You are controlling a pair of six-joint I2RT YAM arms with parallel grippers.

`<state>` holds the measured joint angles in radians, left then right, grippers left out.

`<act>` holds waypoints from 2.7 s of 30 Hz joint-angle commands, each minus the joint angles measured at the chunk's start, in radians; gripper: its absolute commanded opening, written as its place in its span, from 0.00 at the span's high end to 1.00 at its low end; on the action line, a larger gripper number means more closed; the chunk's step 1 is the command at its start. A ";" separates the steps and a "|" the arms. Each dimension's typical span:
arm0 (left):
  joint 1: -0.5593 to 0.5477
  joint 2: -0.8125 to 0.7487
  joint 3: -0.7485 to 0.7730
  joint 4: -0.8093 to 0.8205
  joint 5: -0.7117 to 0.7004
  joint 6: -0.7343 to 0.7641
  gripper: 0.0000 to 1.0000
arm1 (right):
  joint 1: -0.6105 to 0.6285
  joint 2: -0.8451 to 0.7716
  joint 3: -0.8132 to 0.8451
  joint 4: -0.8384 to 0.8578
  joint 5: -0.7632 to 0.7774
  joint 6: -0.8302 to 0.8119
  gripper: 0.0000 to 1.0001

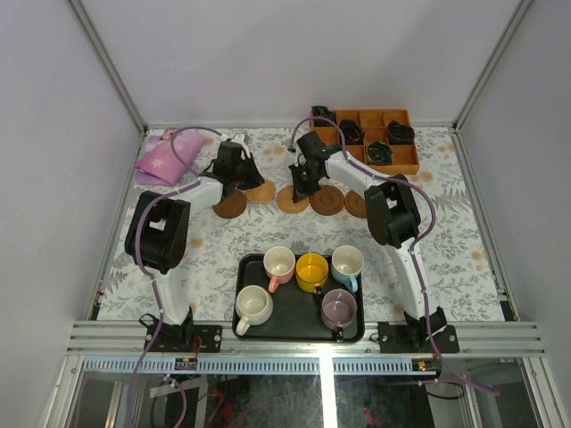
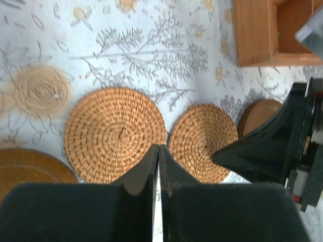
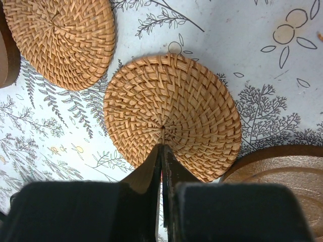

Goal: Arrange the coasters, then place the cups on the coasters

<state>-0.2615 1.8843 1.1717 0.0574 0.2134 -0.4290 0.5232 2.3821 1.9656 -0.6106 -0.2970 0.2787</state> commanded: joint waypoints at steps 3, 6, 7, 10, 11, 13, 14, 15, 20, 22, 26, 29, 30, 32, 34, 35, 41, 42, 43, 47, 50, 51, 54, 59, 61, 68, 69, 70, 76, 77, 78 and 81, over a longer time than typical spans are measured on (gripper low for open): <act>0.002 0.078 0.084 -0.022 -0.107 0.042 0.99 | -0.013 -0.007 -0.019 -0.028 0.105 -0.016 1.00; 0.002 0.104 0.109 -0.052 -0.138 0.046 0.99 | -0.014 -0.011 -0.019 -0.026 0.109 -0.014 1.00; 0.002 0.113 0.116 -0.063 -0.146 0.048 0.99 | -0.014 -0.011 -0.020 -0.026 0.113 -0.012 1.00; 0.002 0.128 0.124 -0.092 -0.162 0.049 0.99 | -0.014 -0.012 -0.020 -0.022 0.120 -0.011 1.00; 0.003 0.132 0.125 -0.101 -0.165 0.050 0.99 | -0.014 -0.012 -0.018 -0.022 0.122 -0.010 1.00; 0.002 0.135 0.125 -0.129 -0.177 0.049 0.99 | -0.014 -0.013 -0.020 -0.022 0.126 -0.007 1.00; 0.002 0.135 0.125 -0.145 -0.180 0.046 0.99 | -0.014 -0.013 -0.020 -0.021 0.128 -0.004 1.00; 0.003 0.135 0.123 -0.164 -0.183 0.043 0.99 | -0.014 -0.015 -0.022 -0.019 0.130 -0.001 1.00; -0.001 0.120 0.092 -0.217 -0.177 0.024 0.99 | -0.015 -0.018 -0.025 -0.017 0.122 0.010 1.00; -0.002 0.105 0.072 -0.233 -0.176 0.018 0.99 | -0.015 -0.021 -0.028 -0.014 0.113 0.012 1.00; -0.010 0.076 0.028 -0.244 -0.161 0.000 0.99 | -0.015 -0.025 -0.040 -0.009 0.087 0.014 1.00; -0.019 0.059 0.002 -0.245 -0.158 -0.011 0.99 | -0.015 -0.026 -0.052 -0.010 0.077 0.015 1.00; -0.020 0.057 -0.005 -0.243 -0.156 -0.013 0.99 | -0.015 -0.027 -0.057 -0.011 0.074 0.014 1.00; -0.026 0.057 -0.011 -0.239 -0.154 -0.016 0.99 | -0.015 -0.032 -0.071 -0.011 0.069 0.013 1.00; -0.025 0.063 -0.009 -0.238 -0.151 -0.020 0.99 | -0.015 -0.040 -0.087 -0.008 0.066 0.015 1.00; -0.027 0.066 -0.008 -0.235 -0.149 -0.019 0.99 | -0.015 -0.044 -0.095 -0.004 0.064 0.017 1.00; -0.027 0.078 0.008 -0.225 -0.147 -0.018 0.99 | -0.014 -0.061 -0.128 0.001 0.052 0.022 1.00; -0.027 0.077 0.011 -0.225 -0.148 -0.017 0.99 | -0.013 -0.065 -0.132 0.003 0.049 0.023 1.00; -0.027 0.079 0.014 -0.225 -0.149 -0.016 0.99 | -0.012 -0.068 -0.136 0.003 0.049 0.025 1.00; -0.028 0.077 0.017 -0.226 -0.150 -0.016 0.99 | -0.011 -0.080 -0.146 0.007 0.046 0.028 1.00; -0.027 0.074 0.016 -0.227 -0.145 -0.016 0.99 | -0.007 -0.081 -0.146 0.012 0.042 0.026 1.00; -0.027 0.073 0.013 -0.227 -0.145 -0.016 0.99 | -0.007 -0.078 -0.141 0.014 0.041 0.026 1.00; -0.029 0.065 0.008 -0.226 -0.144 -0.016 0.99 | -0.006 -0.063 -0.116 0.008 0.036 0.025 1.00; -0.034 0.051 -0.009 -0.228 -0.144 -0.021 0.99 | 0.002 -0.042 -0.072 0.000 0.025 0.021 1.00; -0.036 0.048 -0.015 -0.228 -0.142 -0.023 0.99 | 0.006 -0.039 -0.066 0.001 0.020 0.023 1.00; -0.054 0.034 -0.031 -0.226 -0.136 -0.034 0.99 | 0.020 -0.034 -0.067 0.003 0.016 0.022 1.00; -0.058 0.032 -0.035 -0.226 -0.140 -0.037 0.99 | 0.021 -0.034 -0.067 0.003 0.017 0.023 1.00; -0.057 0.032 -0.038 -0.227 -0.143 -0.040 0.99 | 0.021 -0.035 -0.066 0.003 0.016 0.023 1.00; -0.058 0.026 -0.043 -0.227 -0.168 -0.047 0.99 | 0.027 -0.043 -0.078 0.000 0.017 0.016 1.00; -0.058 0.024 -0.043 -0.226 -0.175 -0.047 0.99 | 0.027 -0.046 -0.079 -0.001 0.020 0.015 1.00; -0.057 0.021 -0.040 -0.227 -0.183 -0.045 0.99 | 0.028 -0.048 -0.080 -0.005 0.023 0.013 1.00; -0.058 0.014 -0.025 -0.231 -0.212 -0.037 0.98 | 0.028 -0.059 -0.086 -0.010 0.032 0.011 1.00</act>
<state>-0.3138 1.9152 1.1538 -0.1268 0.0532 -0.4706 0.5323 2.3260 1.8744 -0.5701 -0.2783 0.3061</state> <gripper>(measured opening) 0.015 0.010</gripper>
